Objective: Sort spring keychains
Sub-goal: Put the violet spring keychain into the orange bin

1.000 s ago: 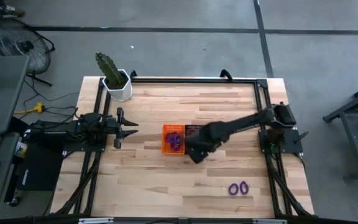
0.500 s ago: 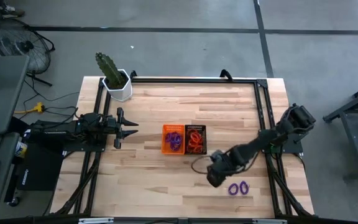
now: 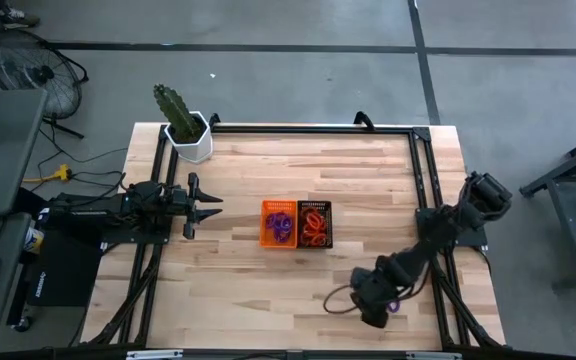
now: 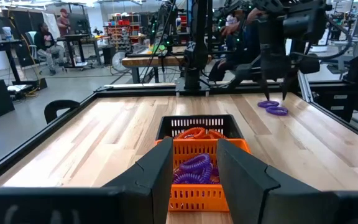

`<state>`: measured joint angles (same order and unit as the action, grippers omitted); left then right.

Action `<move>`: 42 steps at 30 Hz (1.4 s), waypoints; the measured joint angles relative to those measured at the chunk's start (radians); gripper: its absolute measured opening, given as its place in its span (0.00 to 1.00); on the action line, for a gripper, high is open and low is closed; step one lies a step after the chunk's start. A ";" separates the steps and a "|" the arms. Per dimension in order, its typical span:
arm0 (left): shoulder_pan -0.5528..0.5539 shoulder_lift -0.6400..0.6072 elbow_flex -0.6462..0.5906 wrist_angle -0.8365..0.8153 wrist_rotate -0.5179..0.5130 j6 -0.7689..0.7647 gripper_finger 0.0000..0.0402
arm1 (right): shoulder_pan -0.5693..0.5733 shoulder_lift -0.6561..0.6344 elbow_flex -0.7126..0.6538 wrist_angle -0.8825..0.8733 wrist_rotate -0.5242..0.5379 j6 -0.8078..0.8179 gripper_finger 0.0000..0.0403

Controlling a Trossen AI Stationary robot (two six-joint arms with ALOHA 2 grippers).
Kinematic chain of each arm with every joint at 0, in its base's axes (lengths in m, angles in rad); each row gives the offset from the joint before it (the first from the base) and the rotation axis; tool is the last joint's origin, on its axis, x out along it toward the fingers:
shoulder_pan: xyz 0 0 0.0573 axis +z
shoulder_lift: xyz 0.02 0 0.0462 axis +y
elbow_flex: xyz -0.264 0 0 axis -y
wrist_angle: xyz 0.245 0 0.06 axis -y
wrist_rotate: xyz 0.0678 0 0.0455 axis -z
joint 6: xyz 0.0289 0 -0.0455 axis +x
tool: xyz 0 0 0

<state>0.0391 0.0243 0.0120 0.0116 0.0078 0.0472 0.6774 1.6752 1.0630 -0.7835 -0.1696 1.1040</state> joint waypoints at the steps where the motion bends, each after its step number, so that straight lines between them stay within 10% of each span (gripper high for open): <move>1: 0.000 0.000 0.000 0.000 0.000 0.000 0.30 | 0.010 0.000 0.000 0.000 0.003 -0.037 0.41; 22: 0.000 0.000 0.000 0.000 0.000 0.000 0.30 | 0.080 0.073 0.000 -0.025 0.135 -0.613 0.41; 42: 0.000 0.000 0.000 0.000 0.000 0.000 0.30 | 0.084 0.119 -0.086 0.145 0.163 -0.551 0.39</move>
<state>0.0391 0.0246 0.0120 0.0116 0.0078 0.0475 0.7612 1.7943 0.9767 -0.6380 -0.0063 0.5533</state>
